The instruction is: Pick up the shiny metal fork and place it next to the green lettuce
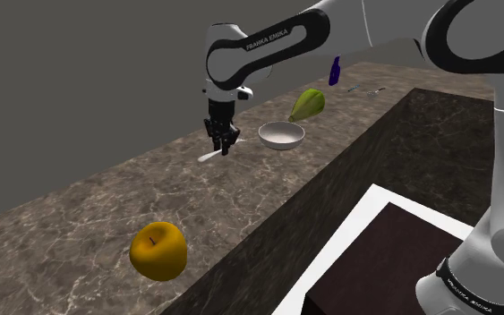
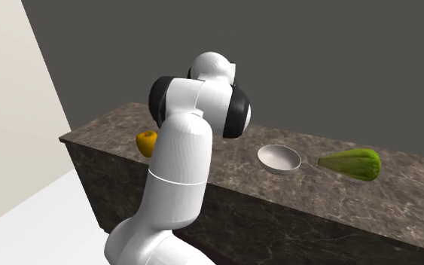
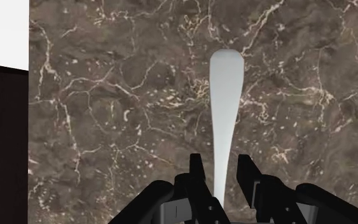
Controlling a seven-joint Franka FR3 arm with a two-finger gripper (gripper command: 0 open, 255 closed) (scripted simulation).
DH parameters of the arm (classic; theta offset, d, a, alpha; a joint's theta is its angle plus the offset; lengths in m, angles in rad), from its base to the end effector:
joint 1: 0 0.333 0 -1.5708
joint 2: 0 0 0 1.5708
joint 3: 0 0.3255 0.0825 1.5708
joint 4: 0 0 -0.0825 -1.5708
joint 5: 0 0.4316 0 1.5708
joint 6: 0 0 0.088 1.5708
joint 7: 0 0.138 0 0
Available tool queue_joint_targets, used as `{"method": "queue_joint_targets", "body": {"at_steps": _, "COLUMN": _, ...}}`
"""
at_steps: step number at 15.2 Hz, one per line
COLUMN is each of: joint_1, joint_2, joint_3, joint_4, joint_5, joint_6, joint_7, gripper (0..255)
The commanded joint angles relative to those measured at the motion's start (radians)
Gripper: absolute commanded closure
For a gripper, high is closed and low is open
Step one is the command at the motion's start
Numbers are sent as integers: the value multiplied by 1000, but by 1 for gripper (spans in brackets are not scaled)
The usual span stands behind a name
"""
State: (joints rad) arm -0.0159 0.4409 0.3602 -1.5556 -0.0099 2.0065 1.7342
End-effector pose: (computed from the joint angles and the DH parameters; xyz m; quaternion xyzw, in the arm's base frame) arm 0.6960 0.2180 0.3697 -0.7562 0.6503 0.0514 0.0520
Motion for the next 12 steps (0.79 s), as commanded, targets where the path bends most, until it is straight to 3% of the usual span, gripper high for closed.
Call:
{"method": "queue_joint_targets", "body": {"at_steps": 1, "joint_1": 2, "joint_2": -4, "joint_3": 1, "joint_4": 20, "joint_5": 1, "joint_6": -24, "joint_7": 3, "gripper": 255}}
{"method": "queue_joint_targets", "body": {"at_steps": 12, "joint_1": 5, "joint_2": -26, "joint_3": 7, "joint_4": 138, "joint_5": 6, "joint_6": -161, "joint_7": 12, "gripper": 255}}
